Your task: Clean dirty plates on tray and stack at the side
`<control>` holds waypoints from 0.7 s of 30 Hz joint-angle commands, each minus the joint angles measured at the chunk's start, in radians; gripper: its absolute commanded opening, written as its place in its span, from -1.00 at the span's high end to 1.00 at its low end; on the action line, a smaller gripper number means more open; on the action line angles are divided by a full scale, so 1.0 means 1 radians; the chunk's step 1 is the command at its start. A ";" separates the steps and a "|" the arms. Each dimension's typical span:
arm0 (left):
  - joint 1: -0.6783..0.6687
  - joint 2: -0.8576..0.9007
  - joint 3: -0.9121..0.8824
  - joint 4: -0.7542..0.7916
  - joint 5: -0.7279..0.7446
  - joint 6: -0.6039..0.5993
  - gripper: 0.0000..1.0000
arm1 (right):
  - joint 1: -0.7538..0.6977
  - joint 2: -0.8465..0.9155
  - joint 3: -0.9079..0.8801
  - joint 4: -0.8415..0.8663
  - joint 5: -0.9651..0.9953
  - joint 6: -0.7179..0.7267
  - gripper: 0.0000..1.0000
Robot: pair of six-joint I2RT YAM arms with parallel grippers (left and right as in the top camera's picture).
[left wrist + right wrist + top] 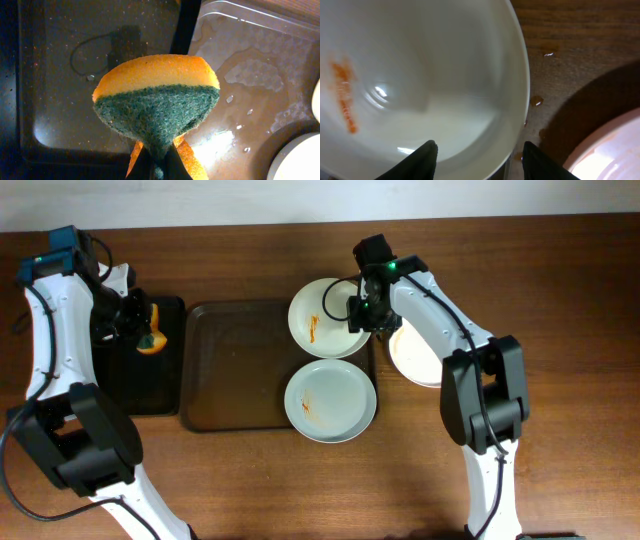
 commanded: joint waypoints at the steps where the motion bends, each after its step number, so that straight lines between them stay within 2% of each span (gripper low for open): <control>1: -0.004 -0.009 0.015 0.004 0.021 0.019 0.98 | 0.003 0.031 0.006 0.003 0.021 0.006 0.15; 4: -0.004 -0.009 0.015 0.006 0.021 0.019 0.98 | 0.003 0.031 0.006 0.008 0.020 0.006 0.35; 9: -0.004 -0.009 0.015 0.012 0.021 0.019 0.99 | 0.005 0.028 0.009 -0.001 0.011 0.006 0.92; 14: -0.004 -0.009 0.015 0.017 0.021 0.019 0.98 | 0.033 0.006 0.094 -0.073 -0.090 0.006 0.92; 19: -0.004 -0.009 0.015 0.023 0.021 0.019 0.98 | 0.128 0.006 0.140 -0.080 -0.108 0.040 0.92; 20: -0.004 -0.009 0.015 0.024 0.021 0.019 0.98 | 0.131 0.006 0.140 -0.089 -0.109 0.047 0.88; 21: -0.004 -0.009 0.015 0.024 0.021 0.019 0.98 | 0.131 0.006 0.140 -0.104 -0.119 0.054 0.77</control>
